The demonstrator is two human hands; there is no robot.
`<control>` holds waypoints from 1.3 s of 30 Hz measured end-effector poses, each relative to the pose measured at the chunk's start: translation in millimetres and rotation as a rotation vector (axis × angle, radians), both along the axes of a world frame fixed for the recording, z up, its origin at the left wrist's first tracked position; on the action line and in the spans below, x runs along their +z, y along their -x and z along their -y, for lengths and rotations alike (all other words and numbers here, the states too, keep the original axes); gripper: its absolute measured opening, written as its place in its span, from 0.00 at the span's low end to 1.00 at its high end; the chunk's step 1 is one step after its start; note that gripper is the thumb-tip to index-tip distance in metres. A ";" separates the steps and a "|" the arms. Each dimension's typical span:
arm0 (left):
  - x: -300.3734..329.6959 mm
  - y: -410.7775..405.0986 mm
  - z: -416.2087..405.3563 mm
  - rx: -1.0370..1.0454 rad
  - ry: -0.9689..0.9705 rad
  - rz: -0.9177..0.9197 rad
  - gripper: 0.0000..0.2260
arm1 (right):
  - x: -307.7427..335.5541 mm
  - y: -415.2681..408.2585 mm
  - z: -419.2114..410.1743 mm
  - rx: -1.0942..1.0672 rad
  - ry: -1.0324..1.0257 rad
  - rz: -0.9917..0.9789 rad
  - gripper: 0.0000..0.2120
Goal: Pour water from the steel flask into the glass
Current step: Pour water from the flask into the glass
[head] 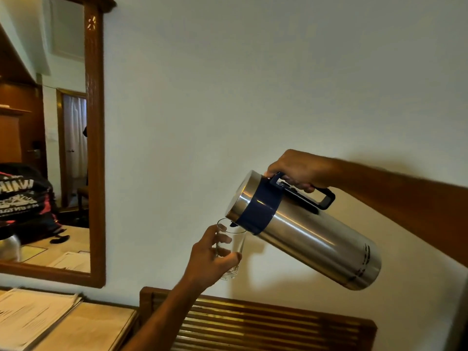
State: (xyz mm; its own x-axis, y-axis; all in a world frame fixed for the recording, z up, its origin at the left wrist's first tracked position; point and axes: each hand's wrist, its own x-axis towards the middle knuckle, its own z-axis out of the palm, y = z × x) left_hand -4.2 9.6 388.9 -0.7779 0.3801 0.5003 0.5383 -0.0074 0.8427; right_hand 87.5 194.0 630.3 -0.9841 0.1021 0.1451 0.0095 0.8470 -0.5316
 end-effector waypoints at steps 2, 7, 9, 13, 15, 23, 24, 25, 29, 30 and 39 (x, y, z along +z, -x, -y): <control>1.6 0.3 -4.5 -0.013 -0.006 -0.006 0.26 | 0.8 0.1 -0.9 -0.002 -0.048 0.007 0.28; -1.0 2.2 -10.1 -0.032 -0.013 -0.021 0.25 | 3.8 2.8 -1.7 -0.017 -0.107 0.030 0.24; -2.5 2.1 -11.5 -0.042 -0.005 -0.026 0.26 | 4.6 4.4 -1.7 -0.016 -0.130 0.048 0.17; -4.4 1.7 -9.7 -0.048 0.011 -0.028 0.27 | 4.9 11.6 -5.8 0.000 -0.258 0.067 0.19; -6.2 2.2 -8.9 -0.060 0.018 -0.017 0.27 | 6.7 14.2 -8.1 -0.007 -0.317 0.066 0.17; -17.6 -4.2 -17.8 -0.085 0.034 0.017 0.28 | 11.9 18.5 -6.0 0.274 -1.059 -0.004 0.11; -19.0 -5.3 -19.8 -0.087 0.033 0.025 0.28 | 12.4 20.6 -6.9 0.306 -1.069 -0.016 0.11; -20.2 -6.2 -21.7 -0.091 0.034 0.030 0.28 | 12.4 20.8 -5.3 0.305 -1.072 -0.006 0.10; -22.6 -8.4 -24.7 -0.098 0.024 0.049 0.28 | 16.4 26.0 -3.2 0.167 -0.938 0.015 0.08; -22.9 -8.9 -24.6 -0.099 0.022 0.048 0.28 | 16.1 28.2 -1.7 0.160 -0.911 0.015 0.09; -23.6 -9.6 -22.2 -0.101 0.007 0.067 0.28 | 15.3 33.0 7.6 0.121 -0.820 0.017 0.18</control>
State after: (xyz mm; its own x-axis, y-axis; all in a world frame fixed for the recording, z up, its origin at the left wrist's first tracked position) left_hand 5.4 31.7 365.3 -0.7668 0.4616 0.4459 0.4780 -0.0529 0.8768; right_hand 54.5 186.4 645.6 -0.9843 -0.1363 0.1122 -0.1042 0.9615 0.2542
